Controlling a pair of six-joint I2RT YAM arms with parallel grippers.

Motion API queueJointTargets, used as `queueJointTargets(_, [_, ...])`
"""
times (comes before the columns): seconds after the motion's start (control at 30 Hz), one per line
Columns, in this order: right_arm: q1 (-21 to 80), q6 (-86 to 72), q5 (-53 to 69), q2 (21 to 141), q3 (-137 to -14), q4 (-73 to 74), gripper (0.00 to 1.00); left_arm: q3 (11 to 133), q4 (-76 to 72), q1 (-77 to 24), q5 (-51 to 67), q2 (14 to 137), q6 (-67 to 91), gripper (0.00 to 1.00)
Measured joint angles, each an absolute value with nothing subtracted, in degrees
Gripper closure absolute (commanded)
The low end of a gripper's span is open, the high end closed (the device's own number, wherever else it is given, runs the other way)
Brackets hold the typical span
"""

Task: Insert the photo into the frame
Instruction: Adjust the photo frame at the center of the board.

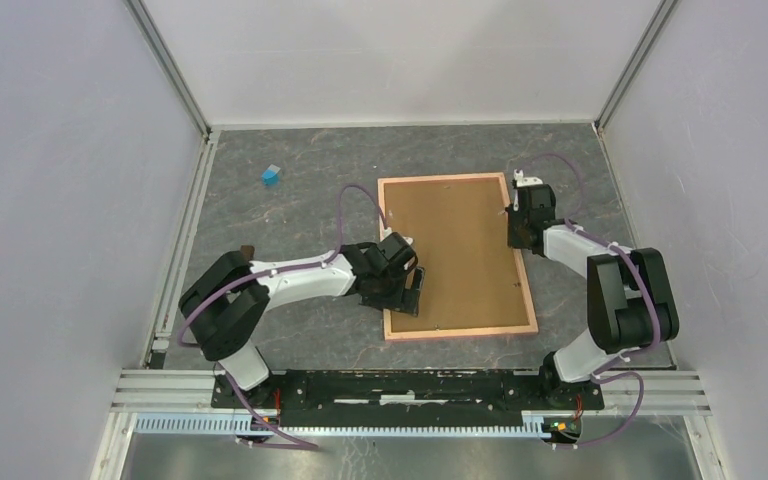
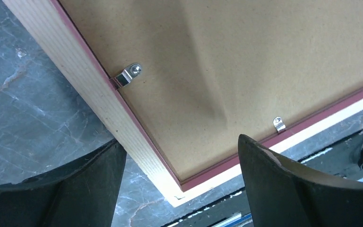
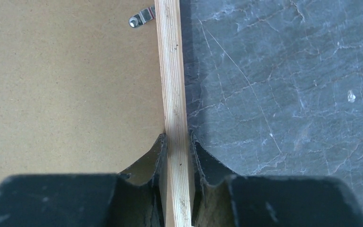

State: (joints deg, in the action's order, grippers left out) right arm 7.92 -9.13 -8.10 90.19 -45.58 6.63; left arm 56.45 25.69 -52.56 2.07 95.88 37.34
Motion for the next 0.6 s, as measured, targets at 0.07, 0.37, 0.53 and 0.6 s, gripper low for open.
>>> queueJointTargets(0.07, [8.21,-7.88,-7.97,90.96,-46.48,7.07,0.88,56.14,25.89,-53.23,2.44,94.63,37.87,0.07])
queueJointTargets(0.37, [8.23,-6.11,-6.13,92.84,-48.69,7.55,0.95,72.20,28.34,-41.71,-7.77,94.98,37.80,0.11])
queueJointTargets(0.53, [8.23,-5.98,-6.02,92.84,-48.69,7.53,0.96,83.61,28.64,-36.60,-14.72,102.80,36.99,0.12])
queueJointTargets(0.6, [8.21,-5.89,-5.98,92.84,-48.69,7.53,0.96,86.63,28.95,-36.56,-15.14,106.85,36.42,0.13])
